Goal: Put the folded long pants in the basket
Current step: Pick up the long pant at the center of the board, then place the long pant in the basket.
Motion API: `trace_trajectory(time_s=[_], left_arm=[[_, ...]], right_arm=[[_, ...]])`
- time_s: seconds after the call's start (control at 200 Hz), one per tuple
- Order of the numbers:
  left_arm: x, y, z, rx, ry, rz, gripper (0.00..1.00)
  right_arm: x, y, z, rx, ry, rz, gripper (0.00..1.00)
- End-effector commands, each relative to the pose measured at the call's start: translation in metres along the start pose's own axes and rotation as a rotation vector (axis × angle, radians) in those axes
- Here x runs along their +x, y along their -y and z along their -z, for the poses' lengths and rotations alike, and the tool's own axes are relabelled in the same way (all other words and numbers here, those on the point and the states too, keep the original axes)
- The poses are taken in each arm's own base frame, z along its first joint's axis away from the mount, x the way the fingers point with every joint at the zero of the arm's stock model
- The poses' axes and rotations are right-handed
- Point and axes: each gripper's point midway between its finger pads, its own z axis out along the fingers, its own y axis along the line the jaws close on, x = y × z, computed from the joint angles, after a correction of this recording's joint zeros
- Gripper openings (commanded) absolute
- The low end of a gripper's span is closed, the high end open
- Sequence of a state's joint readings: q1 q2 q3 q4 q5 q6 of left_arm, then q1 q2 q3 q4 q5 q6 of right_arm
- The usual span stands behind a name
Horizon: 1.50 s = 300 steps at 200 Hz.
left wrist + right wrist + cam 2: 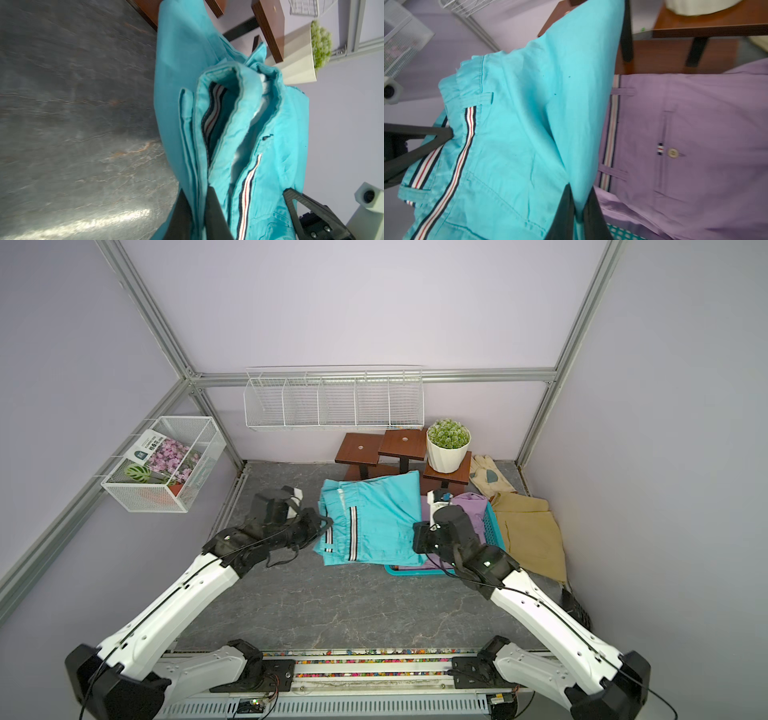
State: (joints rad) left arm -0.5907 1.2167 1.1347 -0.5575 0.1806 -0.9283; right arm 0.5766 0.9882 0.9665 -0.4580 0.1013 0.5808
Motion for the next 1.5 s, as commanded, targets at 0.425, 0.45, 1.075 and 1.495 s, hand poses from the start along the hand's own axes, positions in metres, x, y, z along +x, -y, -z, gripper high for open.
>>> trace_trajectory(time_s=[0.425,0.45,1.075,1.495], left_arm=[[0.007,0.075,-0.132,0.03,-0.066,-0.052,0.0],[0.008,0.074,-0.136,0.028,-0.071,-0.047,0.0],[0.053,0.044,-0.204,-0.087,-0.168,-0.009,0.0],[0.078,0.013,-0.197,-0.204,-0.161,0.001,0.0]], right_arm=[[0.001,0.201,0.029,0.306,-0.038,-0.431,0.0],[0.0,0.206,0.028,0.309,-0.043,-0.447,0.0],[0.025,0.282,-0.008,0.498,-0.244,-0.56,0.0],[0.049,0.285,0.001,0.557,-0.303,-0.543,0.0]])
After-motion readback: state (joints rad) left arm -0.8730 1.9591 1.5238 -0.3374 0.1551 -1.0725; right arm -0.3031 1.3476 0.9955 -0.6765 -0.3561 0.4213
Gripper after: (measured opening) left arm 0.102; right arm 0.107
